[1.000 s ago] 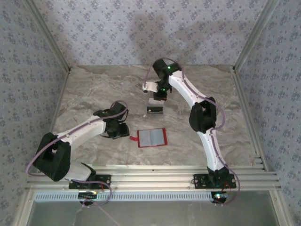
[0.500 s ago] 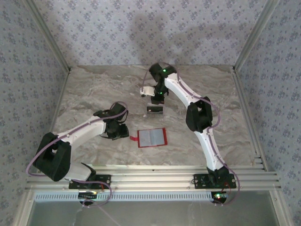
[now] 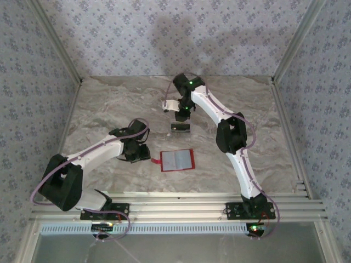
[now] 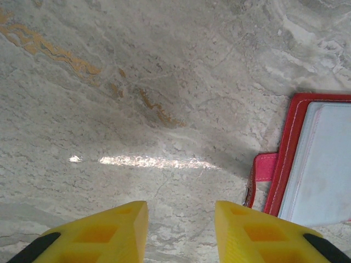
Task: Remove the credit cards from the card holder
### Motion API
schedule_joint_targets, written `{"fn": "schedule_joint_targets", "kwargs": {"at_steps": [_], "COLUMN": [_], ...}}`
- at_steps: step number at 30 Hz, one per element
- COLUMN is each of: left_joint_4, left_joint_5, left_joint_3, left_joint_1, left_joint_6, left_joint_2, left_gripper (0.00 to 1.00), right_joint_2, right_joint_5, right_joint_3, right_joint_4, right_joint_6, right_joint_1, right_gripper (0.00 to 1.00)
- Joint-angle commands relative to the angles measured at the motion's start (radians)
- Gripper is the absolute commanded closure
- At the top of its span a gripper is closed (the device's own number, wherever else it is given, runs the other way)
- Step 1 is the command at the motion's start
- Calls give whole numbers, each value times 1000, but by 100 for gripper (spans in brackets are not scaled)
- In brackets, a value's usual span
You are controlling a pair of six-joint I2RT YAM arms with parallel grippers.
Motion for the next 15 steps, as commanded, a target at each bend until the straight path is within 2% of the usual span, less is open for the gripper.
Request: {"fn": "schedule_joint_targets", "kwargs": {"at_steps": [1,9,15], "left_joint_4": [-28,-32,-39], "left_joint_5": [6,8,25], "left_joint_3": [4,15,59], "left_joint_1": [4,4,1], "left_joint_6": [-10,-7,17], "left_joint_2": [-15,-32,-29], "left_gripper": [62,62,62], "right_joint_2": [-27,-91,-166], "right_joint_5": [61,82,83], "right_joint_3": [11,-26,-91], "right_joint_4": [32,92,136], "right_joint_6": [-142,-98,49], "right_joint_1": [-1,-6,-13], "right_gripper": [77,74,73]}}
